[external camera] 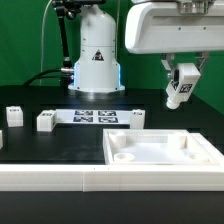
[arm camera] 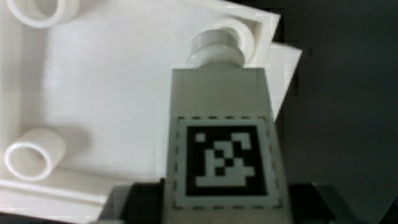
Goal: Assemble one leg
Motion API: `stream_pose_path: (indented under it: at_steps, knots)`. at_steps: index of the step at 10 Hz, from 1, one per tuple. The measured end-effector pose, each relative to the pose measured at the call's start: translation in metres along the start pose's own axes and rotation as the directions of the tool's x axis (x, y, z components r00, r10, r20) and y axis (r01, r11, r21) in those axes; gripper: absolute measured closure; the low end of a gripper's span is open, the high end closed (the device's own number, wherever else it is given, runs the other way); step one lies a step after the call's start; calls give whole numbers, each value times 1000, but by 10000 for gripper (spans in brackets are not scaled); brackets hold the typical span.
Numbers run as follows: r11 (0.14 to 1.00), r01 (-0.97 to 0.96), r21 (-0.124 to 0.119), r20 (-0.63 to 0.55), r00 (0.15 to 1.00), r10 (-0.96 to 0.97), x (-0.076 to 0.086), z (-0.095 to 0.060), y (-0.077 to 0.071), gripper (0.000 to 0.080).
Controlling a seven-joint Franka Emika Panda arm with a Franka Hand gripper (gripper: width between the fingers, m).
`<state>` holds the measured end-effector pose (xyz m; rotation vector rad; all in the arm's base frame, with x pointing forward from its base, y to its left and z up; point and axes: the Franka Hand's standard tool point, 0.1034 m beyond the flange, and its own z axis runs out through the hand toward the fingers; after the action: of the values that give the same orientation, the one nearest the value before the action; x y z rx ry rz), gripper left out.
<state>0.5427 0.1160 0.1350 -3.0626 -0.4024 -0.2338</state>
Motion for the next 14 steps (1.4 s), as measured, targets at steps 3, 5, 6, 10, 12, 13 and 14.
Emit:
stream_pose_path:
  at_steps: [3,5,6,10,12,13,14]
  knots:
    - [1000,7,-14,-184,983,-9,1,3,1,506]
    - [1000,-11,-8,-183,983,10,16,8,5,506]
    - [1000,-25,-1,-191,981,24,34,9,8,506]
    - [1000,-21,1,-227,974,20,51,17,9,506]
    - [1000,-19,-9,-319,947,15,53,17,10,506]
    - [1000,-11,-15,-346,938,5,47,23,11,506]
    - [1000,-13,-14,-350,937,8,48,30,12,506]
